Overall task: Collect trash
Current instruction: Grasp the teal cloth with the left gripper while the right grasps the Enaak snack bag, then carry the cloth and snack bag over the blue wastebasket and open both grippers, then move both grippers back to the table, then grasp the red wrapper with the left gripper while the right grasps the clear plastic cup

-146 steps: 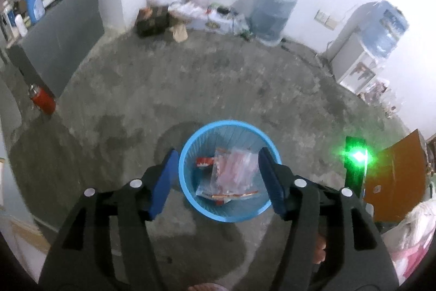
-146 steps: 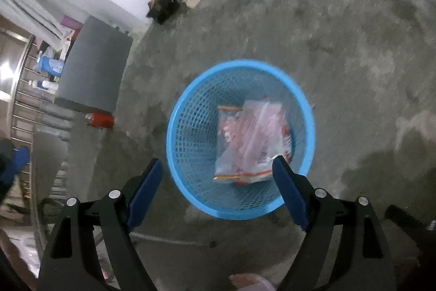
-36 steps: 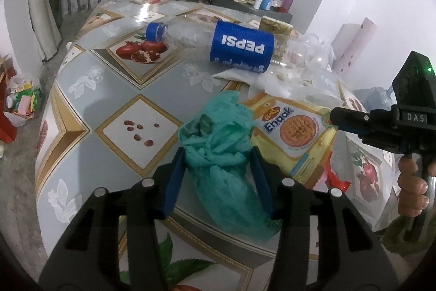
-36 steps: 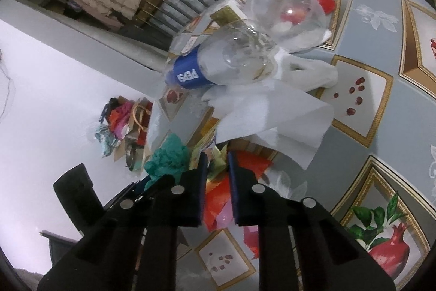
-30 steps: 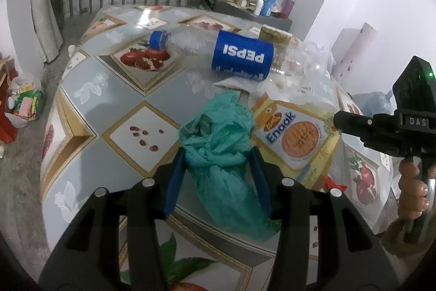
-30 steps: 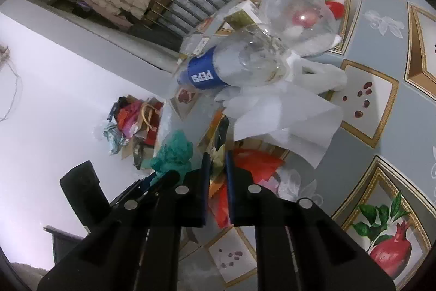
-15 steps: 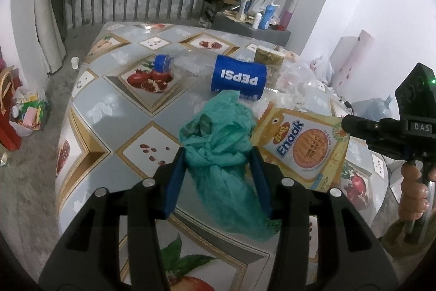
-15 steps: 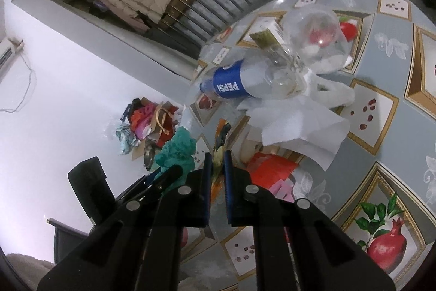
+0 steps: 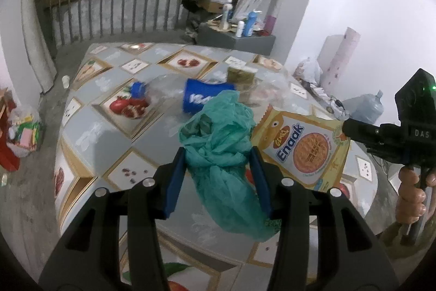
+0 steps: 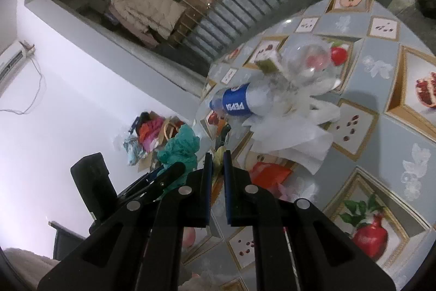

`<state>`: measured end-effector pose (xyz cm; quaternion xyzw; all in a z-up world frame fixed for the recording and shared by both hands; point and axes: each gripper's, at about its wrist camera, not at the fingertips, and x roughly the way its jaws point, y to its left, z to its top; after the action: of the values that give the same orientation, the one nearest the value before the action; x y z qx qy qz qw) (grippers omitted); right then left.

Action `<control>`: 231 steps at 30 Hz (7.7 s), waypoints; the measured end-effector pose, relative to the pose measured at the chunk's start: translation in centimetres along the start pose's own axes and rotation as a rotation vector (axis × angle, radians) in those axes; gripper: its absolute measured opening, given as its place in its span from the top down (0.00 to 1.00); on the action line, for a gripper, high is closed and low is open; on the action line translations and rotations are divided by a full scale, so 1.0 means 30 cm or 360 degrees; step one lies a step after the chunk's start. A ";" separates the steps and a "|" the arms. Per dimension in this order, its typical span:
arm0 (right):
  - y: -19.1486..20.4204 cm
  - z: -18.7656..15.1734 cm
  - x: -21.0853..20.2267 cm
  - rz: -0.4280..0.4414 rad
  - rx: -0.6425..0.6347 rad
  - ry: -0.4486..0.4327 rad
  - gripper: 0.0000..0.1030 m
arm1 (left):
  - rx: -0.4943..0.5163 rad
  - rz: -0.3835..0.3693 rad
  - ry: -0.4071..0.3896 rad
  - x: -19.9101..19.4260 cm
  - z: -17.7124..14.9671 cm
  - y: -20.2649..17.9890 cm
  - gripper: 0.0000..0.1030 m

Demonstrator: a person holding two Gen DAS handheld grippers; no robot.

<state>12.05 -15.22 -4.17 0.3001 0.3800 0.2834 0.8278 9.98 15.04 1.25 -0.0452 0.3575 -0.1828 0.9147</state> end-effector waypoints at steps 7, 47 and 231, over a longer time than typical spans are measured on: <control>-0.042 0.004 -0.149 -0.0027 0.0025 -0.0152 0.92 | 0.0101 -0.0082 -0.0021 0.011 0.058 -0.115 0.57; -1.016 -0.114 -1.026 -0.0942 0.0928 -0.1036 0.92 | 0.0736 -0.0829 0.1007 1.113 0.086 -1.609 0.56; -0.229 0.013 -0.107 -0.0697 0.0027 0.0195 0.92 | 0.0363 -0.0061 0.0474 0.245 -0.243 -0.251 0.50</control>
<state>12.26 -22.10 -7.40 0.1996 0.4878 0.1114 0.8425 7.79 5.69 -7.21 0.0796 0.4649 -0.2442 0.8473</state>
